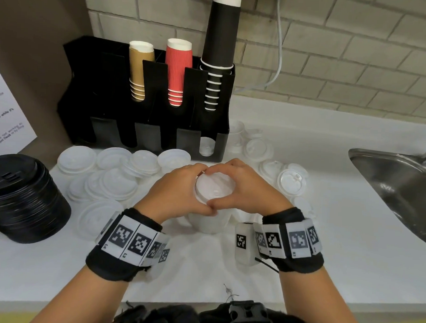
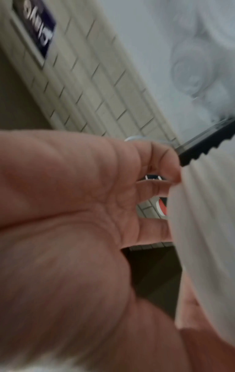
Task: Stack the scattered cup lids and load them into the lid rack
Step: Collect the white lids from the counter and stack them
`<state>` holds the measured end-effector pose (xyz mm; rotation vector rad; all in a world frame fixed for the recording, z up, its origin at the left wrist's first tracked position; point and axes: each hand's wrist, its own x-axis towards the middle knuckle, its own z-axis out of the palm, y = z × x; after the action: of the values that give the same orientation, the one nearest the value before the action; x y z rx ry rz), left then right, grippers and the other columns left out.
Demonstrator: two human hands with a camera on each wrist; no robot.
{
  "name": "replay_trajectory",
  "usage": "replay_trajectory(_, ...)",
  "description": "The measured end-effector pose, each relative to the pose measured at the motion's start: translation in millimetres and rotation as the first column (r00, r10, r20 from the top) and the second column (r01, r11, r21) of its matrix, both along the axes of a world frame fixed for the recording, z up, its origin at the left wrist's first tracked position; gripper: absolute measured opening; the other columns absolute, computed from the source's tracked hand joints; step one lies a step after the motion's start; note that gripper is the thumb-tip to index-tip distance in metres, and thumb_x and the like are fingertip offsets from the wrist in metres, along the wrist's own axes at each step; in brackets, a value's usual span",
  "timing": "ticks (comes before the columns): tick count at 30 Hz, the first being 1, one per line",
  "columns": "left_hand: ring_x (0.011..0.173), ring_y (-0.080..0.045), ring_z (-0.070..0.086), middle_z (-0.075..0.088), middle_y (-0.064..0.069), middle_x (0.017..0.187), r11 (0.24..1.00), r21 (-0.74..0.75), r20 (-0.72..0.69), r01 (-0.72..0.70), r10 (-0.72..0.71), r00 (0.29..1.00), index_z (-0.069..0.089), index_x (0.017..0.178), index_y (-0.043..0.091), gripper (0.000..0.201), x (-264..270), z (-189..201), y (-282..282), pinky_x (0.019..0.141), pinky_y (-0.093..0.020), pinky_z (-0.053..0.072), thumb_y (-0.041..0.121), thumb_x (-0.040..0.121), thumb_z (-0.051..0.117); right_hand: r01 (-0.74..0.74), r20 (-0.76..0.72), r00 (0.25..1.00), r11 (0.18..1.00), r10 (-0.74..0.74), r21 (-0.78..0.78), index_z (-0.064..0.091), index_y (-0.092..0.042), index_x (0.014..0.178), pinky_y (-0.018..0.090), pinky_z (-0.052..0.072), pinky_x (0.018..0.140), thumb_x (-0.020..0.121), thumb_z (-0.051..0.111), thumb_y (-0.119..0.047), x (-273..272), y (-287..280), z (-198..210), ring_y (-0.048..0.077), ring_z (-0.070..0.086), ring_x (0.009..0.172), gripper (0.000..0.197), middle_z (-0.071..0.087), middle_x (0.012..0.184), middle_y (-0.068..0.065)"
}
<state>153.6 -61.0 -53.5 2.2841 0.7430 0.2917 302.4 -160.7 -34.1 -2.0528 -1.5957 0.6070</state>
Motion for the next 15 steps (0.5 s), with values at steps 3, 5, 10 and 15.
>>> replay_trajectory(3, 0.096, -0.008, 0.058, 0.060, 0.018, 0.112, 1.000, 0.003, -0.005, -0.005, 0.005, 1.000, 0.056, 0.120, 0.033, 0.074, 0, 2, 1, 0.084, -0.036, 0.053, 0.044, 0.054, 0.089, 0.019, -0.169, 0.985, 0.999, -0.024, -0.027, 0.059, -0.044, 0.114, 0.018, 0.047, 0.084, 0.075, 0.078, -0.040, 30, -6, 6, 0.011, 0.054, 0.106, 0.043, 0.052, 0.122, -0.005)
replay_trajectory(5, 0.098, -0.008, 0.057, 0.058, 0.019, 0.114, 1.000, 0.015, -0.024, -0.012, 0.012, 1.000, 0.056, 0.120, 0.035, 0.074, 1, 3, 2, 0.086, -0.034, 0.051, 0.043, 0.055, 0.089, 0.164, -0.096, 0.982, 0.986, -0.165, -0.019, 0.060, -0.041, 0.113, 0.021, 0.045, 0.085, 0.086, 0.068, -0.036, 67, -9, 9, 0.014, 0.055, 0.108, 0.029, 0.053, 0.127, -0.001)
replay_trajectory(10, 0.098, -0.008, 0.057, 0.057, 0.021, 0.115, 1.000, 0.011, -0.028, -0.013, 0.014, 1.000, 0.055, 0.120, 0.036, 0.073, 1, 2, 1, 0.087, -0.033, 0.050, 0.043, 0.056, 0.089, 0.545, 0.376, 0.823, 0.779, -0.426, -0.309, 0.046, -0.028, 0.138, 0.042, 0.039, 0.105, 0.097, 0.040, -0.015, 158, -20, 1, 0.034, 0.047, 0.127, 0.044, 0.040, 0.145, 0.015)
replay_trajectory(15, 0.096, -0.005, 0.056, 0.057, 0.022, 0.112, 1.000, 0.013, -0.027, -0.007, 0.007, 1.000, 0.055, 0.119, 0.037, 0.073, 2, 1, 3, 0.085, -0.030, 0.050, 0.045, 0.055, 0.089, 0.529, 0.237, 0.848, 0.717, -0.475, -0.454, 0.041, -0.024, 0.141, 0.038, 0.044, 0.098, 0.097, 0.035, -0.005, 181, -26, -13, 0.027, 0.048, 0.126, 0.049, 0.047, 0.143, 0.008)
